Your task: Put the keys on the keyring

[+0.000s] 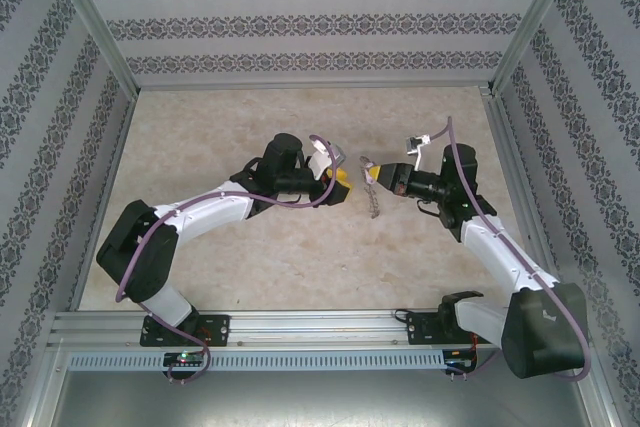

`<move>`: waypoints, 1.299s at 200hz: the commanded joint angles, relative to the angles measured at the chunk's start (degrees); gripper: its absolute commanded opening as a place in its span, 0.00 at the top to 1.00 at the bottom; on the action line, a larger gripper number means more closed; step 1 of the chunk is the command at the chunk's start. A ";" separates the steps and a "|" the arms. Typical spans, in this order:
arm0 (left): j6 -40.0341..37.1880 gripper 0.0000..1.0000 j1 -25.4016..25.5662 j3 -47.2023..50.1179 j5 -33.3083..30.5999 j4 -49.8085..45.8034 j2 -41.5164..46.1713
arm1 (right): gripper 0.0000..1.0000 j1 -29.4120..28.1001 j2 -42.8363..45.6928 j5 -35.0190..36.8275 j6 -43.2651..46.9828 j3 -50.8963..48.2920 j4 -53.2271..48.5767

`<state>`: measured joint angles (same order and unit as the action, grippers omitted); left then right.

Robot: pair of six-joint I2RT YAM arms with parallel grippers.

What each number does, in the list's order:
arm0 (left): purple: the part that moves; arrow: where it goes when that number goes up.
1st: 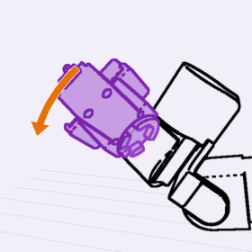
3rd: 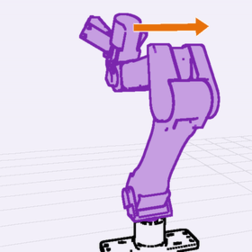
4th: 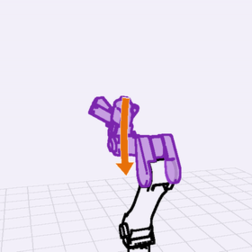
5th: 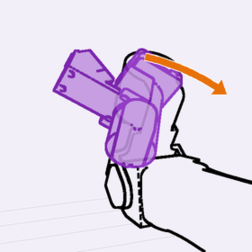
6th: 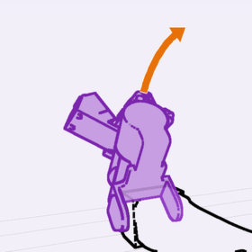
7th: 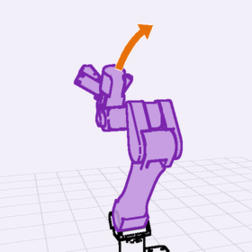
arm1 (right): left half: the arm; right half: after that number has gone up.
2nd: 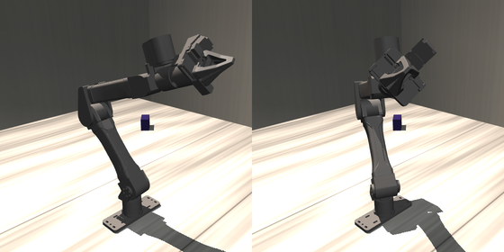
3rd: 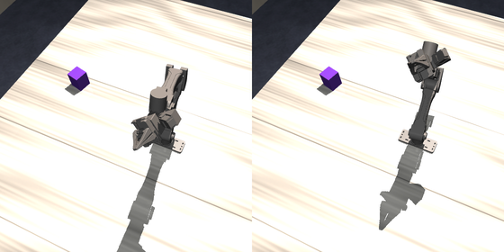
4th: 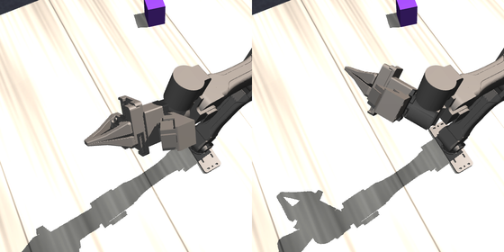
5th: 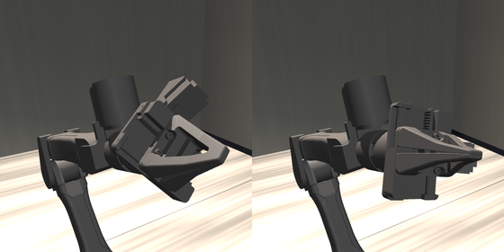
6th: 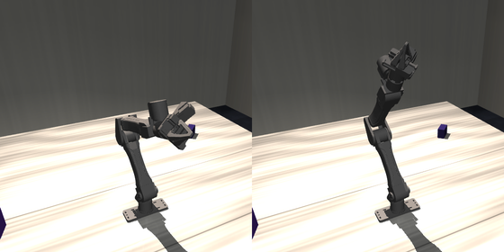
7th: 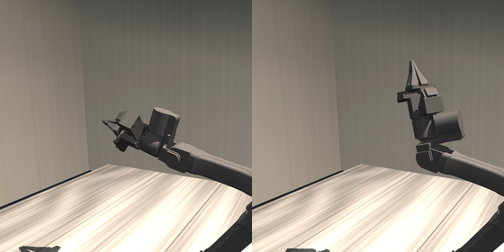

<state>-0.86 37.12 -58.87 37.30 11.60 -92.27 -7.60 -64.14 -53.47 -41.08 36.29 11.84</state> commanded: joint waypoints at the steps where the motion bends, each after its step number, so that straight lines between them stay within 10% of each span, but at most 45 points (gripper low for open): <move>1: -1.84 0.53 0.14 0.30 2.12 2.91 2.72 | 1.00 0.17 1.81 -2.74 -2.60 3.78 0.35; 142: 0.17 0.51 -0.38 2.80 0.89 12.88 11.45 | 1.00 -6.59 2.99 -0.34 -2.17 15.65 -8.04; 260: -0.96 0.68 0.76 2.81 -0.06 14.13 12.78 | 1.00 -9.88 2.18 0.74 -1.97 17.56 -8.89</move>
<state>-1.10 37.15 -55.99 37.23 22.76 -80.99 -16.73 -62.50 -52.93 -43.75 51.29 1.85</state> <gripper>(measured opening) 0.318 0.060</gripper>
